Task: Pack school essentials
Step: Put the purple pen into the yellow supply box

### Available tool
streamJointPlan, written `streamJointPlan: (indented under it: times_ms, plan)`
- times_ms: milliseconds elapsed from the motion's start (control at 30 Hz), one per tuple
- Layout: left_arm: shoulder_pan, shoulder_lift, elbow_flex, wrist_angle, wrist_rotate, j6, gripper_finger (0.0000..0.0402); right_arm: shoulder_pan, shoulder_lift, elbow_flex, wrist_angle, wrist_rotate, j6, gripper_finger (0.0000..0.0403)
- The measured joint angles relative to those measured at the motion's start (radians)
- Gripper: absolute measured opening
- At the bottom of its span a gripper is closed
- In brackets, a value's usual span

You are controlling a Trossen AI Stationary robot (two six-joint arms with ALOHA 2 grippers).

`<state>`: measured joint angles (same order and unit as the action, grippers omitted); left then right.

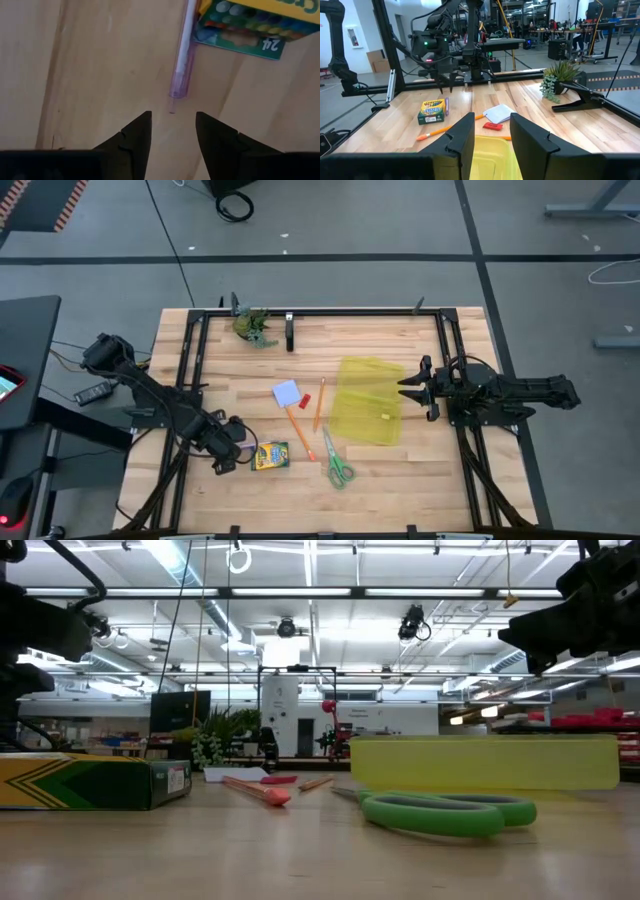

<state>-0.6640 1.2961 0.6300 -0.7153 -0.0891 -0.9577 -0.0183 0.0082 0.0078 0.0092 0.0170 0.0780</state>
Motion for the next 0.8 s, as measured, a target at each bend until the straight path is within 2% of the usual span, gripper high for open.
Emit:
streamJointPlan:
  times_ms: [200,533,800]
  plan:
    - [0.000,0.000,0.000,0.005,-0.008,-0.005,0.0167,0.000,0.000,0.000,0.000,0.000,0.000,0.0131]
    - [-0.001,0.000,0.000,0.016,-0.055,-0.017,0.0233,0.000,0.000,0.000,0.000,0.000,0.000,0.0131]
    - [-0.001,0.039,-0.001,0.095,-0.118,0.024,0.0214,0.000,0.000,0.000,0.000,0.000,0.000,0.0131]
